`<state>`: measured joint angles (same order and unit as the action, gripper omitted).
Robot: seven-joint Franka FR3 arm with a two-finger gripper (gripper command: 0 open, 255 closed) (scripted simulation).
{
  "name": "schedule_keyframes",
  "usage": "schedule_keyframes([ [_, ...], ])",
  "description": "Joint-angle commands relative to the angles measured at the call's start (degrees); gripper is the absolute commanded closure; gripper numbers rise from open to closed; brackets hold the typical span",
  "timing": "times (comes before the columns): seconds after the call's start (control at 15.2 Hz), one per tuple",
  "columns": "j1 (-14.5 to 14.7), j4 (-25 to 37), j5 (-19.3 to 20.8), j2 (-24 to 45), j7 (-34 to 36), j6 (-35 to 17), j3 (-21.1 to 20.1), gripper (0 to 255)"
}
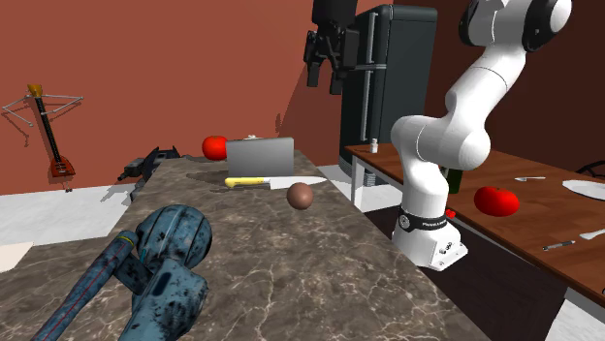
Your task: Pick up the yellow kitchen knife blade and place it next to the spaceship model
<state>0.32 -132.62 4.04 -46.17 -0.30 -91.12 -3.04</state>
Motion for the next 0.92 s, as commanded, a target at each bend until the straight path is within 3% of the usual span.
schedule_keyframes([
  [0.0,0.0,0.0,0.0,0.0,0.0,0.0,0.0,0],
  [0.86,-5.88,-12.81,6.17,5.35,-9.25,-17.53,13.98,0],
])
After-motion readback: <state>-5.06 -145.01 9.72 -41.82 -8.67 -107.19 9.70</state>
